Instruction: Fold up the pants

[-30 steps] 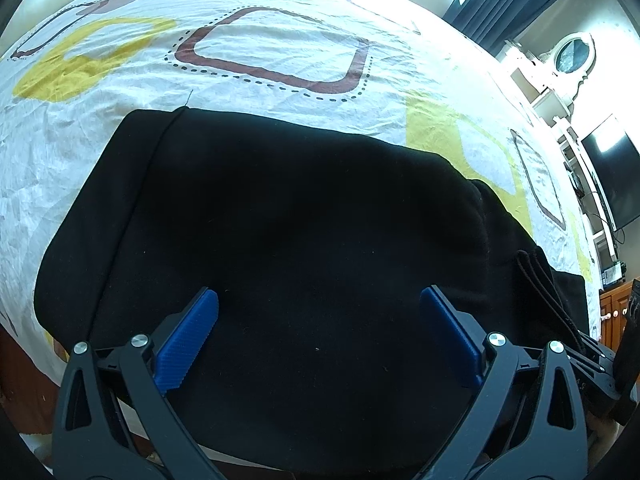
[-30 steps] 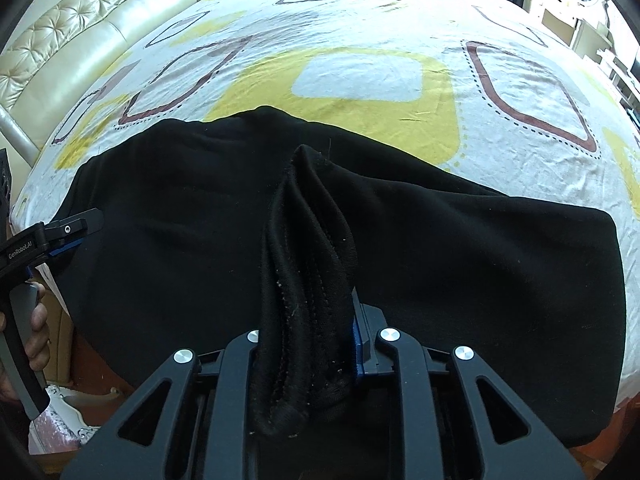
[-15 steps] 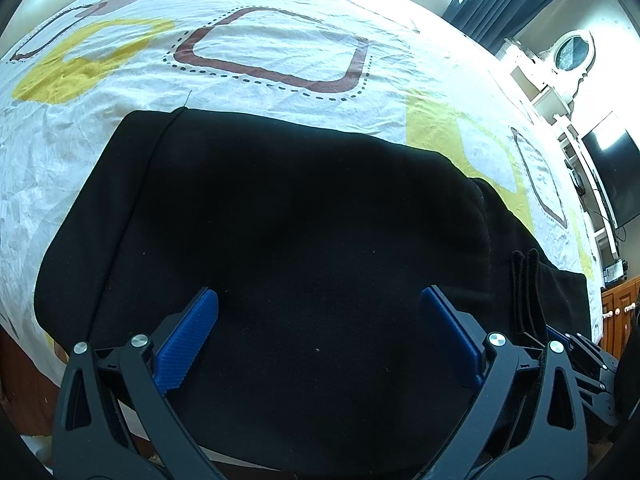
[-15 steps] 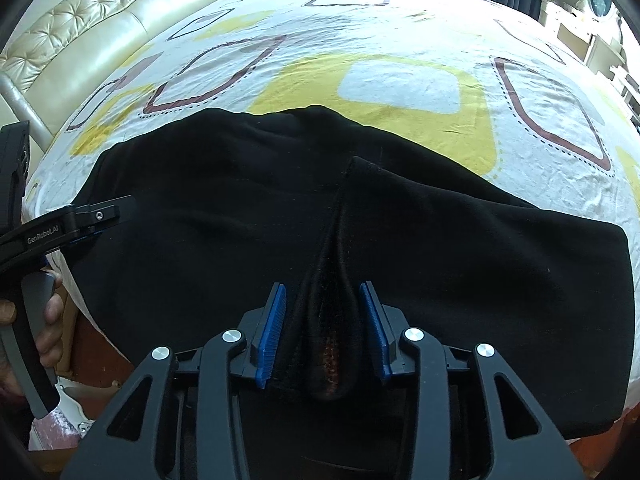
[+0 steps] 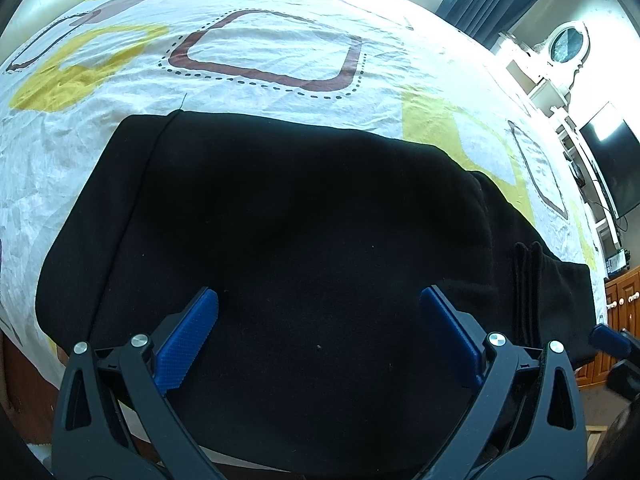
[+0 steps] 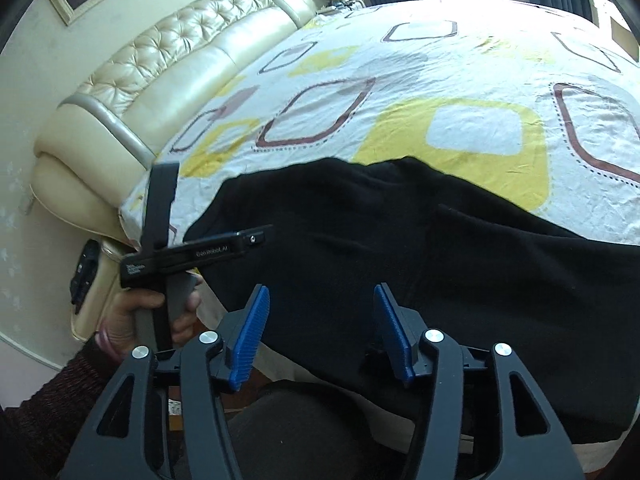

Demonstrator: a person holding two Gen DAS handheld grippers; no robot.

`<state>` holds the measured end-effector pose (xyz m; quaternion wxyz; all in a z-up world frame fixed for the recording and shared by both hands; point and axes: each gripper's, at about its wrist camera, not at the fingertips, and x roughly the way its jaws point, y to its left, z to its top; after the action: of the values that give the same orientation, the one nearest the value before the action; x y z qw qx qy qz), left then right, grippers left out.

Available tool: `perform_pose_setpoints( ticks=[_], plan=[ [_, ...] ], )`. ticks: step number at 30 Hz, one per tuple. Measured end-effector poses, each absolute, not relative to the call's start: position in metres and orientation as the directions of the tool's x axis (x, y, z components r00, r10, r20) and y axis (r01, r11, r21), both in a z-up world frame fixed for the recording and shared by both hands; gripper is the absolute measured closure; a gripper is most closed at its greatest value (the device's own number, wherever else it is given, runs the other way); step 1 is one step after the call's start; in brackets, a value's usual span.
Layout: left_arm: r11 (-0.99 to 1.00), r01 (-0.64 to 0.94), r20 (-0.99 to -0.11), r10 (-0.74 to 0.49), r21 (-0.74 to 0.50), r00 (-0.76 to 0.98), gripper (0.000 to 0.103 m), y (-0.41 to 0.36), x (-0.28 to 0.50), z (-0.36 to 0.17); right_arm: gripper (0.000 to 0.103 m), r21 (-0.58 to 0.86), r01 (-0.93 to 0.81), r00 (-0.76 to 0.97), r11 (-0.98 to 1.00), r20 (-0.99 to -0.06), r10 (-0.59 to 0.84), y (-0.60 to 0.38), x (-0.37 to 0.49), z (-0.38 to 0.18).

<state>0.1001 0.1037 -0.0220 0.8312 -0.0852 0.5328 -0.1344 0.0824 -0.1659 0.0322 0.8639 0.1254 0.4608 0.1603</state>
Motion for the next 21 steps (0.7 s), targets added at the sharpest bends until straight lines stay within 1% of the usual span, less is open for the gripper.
perform_pose_setpoints(
  ticks=[1,3,4,5,6,9,11,14,16,17,18,21],
  plan=[
    [0.949,0.132,-0.863,-0.314,-0.285,0.397,0.002,0.104,0.1,-0.022,0.041,0.391,-0.143,0.535,0.909,-0.743,0.403,-0.186,0.08,0.04],
    [0.951,0.129,-0.864,-0.31,-0.281,0.398,0.003,0.103,0.099,-0.022,0.04,0.441,-0.096,0.564,0.892,-0.715,0.414,-0.236,0.074,0.05],
    [0.952,0.13,-0.864,-0.306,-0.278,0.398,0.003,0.102,0.099,-0.022,0.039,0.457,-0.061,0.587,0.887,-0.703,0.402,-0.264,0.071,0.052],
    [0.953,0.131,-0.866,-0.303,-0.273,0.399,0.003,0.102,0.099,-0.022,0.036,0.474,-0.021,0.602,0.88,-0.697,0.39,-0.295,0.069,0.051],
    [0.954,0.132,-0.867,-0.299,-0.269,0.399,0.003,0.101,0.098,-0.022,0.035,0.5,0.036,0.614,0.865,-0.694,0.376,-0.328,0.065,0.048],
    [0.957,0.135,-0.869,-0.291,-0.258,0.4,0.003,0.099,0.098,-0.022,0.035,0.583,0.196,0.644,0.788,-0.682,0.345,-0.418,0.057,0.022],
    [0.958,0.135,-0.87,-0.285,-0.252,0.402,0.003,0.099,0.098,-0.022,0.035,0.626,0.265,0.624,0.733,-0.692,0.364,-0.453,0.054,-0.006],
    [0.962,0.14,-0.873,-0.27,-0.233,0.406,0.003,0.096,0.098,-0.023,0.035,0.718,0.276,0.62,0.638,-0.641,0.453,-0.474,0.058,-0.042],
    [0.965,0.151,-0.875,-0.258,-0.214,0.409,0.003,0.094,0.097,-0.023,0.036,0.755,0.267,0.618,0.599,-0.611,0.494,-0.474,0.063,-0.056],
    [0.966,0.155,-0.876,-0.254,-0.207,0.41,0.002,0.093,0.097,-0.023,0.04,0.769,0.258,0.618,0.585,-0.597,0.511,-0.473,0.067,-0.061],
    [0.967,0.158,-0.877,-0.25,-0.202,0.41,0.002,0.093,0.097,-0.023,0.054,0.775,0.251,0.621,0.58,-0.589,0.518,-0.471,0.07,-0.064],
    [0.966,0.159,-0.876,-0.251,-0.202,0.411,0.002,0.094,0.097,-0.024,0.07,0.767,0.282,0.615,0.577,-0.606,0.505,-0.476,0.074,-0.072]
  ],
)
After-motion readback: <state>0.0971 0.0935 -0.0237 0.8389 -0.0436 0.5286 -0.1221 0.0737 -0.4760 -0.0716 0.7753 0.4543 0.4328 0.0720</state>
